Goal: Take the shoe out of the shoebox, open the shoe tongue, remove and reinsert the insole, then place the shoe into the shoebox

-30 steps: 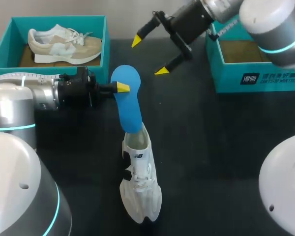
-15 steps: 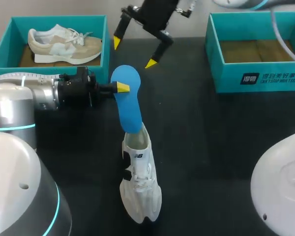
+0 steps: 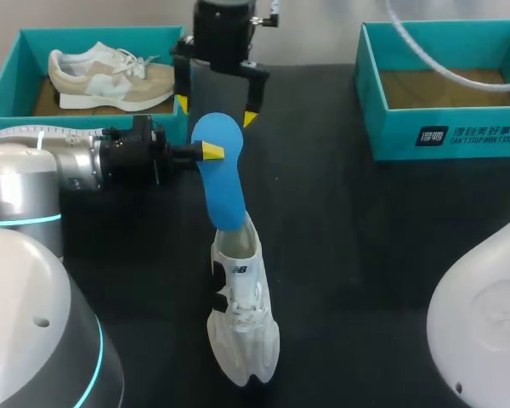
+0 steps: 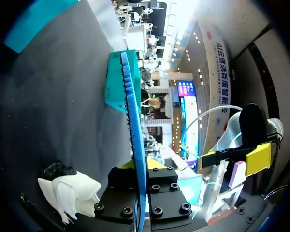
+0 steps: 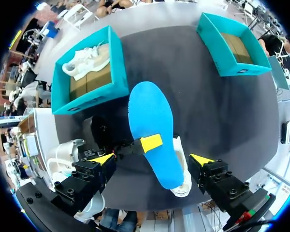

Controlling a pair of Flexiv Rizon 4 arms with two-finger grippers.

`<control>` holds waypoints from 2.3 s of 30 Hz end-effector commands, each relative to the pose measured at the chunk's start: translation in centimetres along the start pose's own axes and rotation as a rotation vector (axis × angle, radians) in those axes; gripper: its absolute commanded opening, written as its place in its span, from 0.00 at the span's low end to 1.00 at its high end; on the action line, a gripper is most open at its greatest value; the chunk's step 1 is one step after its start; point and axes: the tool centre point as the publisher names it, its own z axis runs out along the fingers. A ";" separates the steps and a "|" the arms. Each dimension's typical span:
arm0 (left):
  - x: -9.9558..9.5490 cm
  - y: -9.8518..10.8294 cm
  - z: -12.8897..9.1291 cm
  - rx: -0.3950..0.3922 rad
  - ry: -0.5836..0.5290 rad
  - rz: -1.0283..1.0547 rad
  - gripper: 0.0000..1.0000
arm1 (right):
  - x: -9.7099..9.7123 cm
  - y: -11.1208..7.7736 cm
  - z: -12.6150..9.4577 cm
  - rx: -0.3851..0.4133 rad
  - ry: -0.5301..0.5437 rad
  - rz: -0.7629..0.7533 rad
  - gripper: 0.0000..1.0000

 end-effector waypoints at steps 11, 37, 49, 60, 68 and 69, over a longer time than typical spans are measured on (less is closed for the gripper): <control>0.0 0.1 0.0 0.002 -0.001 0.000 0.00 | -3.5 -0.9 -3.1 -0.015 0.292 0.011 1.00; 0.0 0.1 0.0 0.002 -0.001 0.000 0.00 | -7.2 0.6 -5.2 0.134 0.977 -0.018 1.00; 0.0 0.1 0.0 0.002 -0.001 0.000 0.00 | -6.8 0.8 -3.1 0.065 1.171 -0.035 1.00; 0.0 0.1 0.0 0.002 -0.001 0.000 0.00 | -4.9 1.3 -1.1 0.092 1.244 0.028 1.00; 0.0 0.1 0.0 0.002 -0.001 0.000 0.00 | -4.5 0.5 0.3 0.081 1.295 0.038 1.00; 0.0 0.1 0.0 0.002 -0.001 0.000 0.00 | -4.5 0.5 0.3 0.083 1.295 0.038 1.00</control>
